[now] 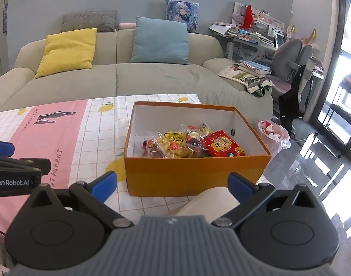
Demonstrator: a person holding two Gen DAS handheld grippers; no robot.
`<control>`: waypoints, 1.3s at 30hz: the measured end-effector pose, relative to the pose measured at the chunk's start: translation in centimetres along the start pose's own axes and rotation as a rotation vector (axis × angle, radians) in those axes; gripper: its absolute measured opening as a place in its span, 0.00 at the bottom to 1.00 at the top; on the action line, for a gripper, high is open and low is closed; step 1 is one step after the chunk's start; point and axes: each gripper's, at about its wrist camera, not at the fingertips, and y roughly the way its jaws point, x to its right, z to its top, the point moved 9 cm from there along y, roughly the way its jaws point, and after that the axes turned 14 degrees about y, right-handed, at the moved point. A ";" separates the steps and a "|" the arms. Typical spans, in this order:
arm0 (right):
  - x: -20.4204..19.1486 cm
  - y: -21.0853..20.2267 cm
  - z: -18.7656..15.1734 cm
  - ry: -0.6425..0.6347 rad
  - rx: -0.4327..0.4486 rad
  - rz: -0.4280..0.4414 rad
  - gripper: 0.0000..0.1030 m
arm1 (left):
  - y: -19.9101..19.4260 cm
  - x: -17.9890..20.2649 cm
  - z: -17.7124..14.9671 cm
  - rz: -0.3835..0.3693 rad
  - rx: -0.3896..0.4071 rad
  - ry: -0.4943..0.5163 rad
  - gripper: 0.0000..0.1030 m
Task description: Organize snacks
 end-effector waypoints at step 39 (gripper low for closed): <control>-0.5 0.4 -0.3 -0.011 -0.011 -0.003 0.97 | 0.3 -0.3 -0.1 -0.002 -0.010 -0.006 0.80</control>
